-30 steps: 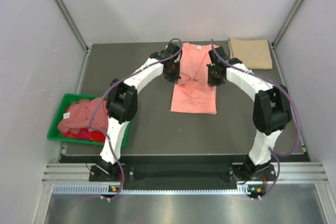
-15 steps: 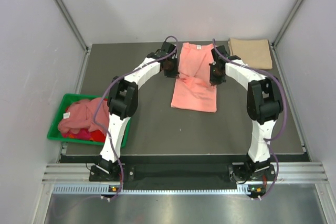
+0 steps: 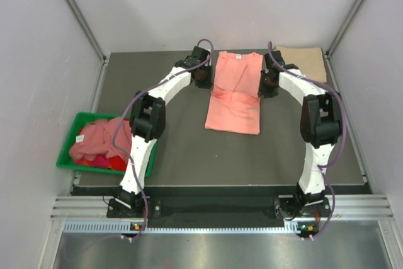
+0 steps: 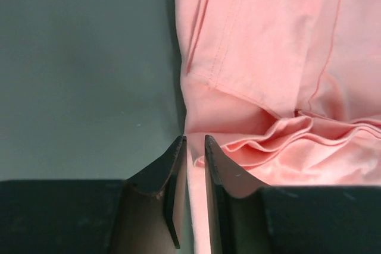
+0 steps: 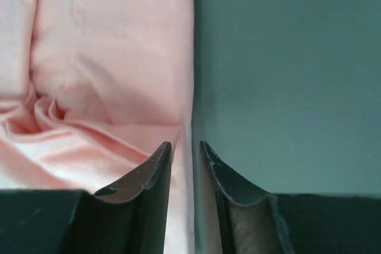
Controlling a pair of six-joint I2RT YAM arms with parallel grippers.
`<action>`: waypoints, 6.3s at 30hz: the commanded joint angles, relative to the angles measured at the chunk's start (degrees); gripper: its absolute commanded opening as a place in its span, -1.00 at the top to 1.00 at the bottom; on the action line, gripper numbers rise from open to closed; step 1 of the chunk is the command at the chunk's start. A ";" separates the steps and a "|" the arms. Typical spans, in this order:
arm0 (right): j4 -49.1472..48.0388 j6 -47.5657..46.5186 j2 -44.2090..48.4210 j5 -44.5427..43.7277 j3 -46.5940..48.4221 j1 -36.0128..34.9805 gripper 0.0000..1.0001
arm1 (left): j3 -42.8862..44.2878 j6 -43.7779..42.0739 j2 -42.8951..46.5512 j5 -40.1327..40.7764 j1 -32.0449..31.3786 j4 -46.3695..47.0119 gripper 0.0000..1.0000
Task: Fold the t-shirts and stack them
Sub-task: Fold the tshirt
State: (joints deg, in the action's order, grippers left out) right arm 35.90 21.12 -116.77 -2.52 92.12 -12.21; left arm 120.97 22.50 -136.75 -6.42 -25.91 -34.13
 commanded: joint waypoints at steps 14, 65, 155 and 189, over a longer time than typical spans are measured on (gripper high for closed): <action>-7.25 4.89 5.16 6.75 -7.84 -2.74 0.72 | -7.15 -2.72 3.69 -8.27 -2.21 4.59 0.76; -17.53 2.51 21.75 19.67 -42.54 0.17 1.00 | -38.87 0.78 19.23 -12.58 -2.47 3.37 1.00; -9.71 11.31 49.18 17.29 -65.48 2.36 0.20 | -74.30 20.30 42.09 -17.94 -10.91 24.82 0.17; 15.07 15.97 76.86 9.29 -55.83 2.36 1.00 | -61.12 28.21 54.65 7.89 -28.75 -3.92 1.00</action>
State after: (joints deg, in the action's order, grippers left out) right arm 43.48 36.29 -43.27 8.62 32.29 -9.74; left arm 56.80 48.12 -85.36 -5.54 -52.56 -29.15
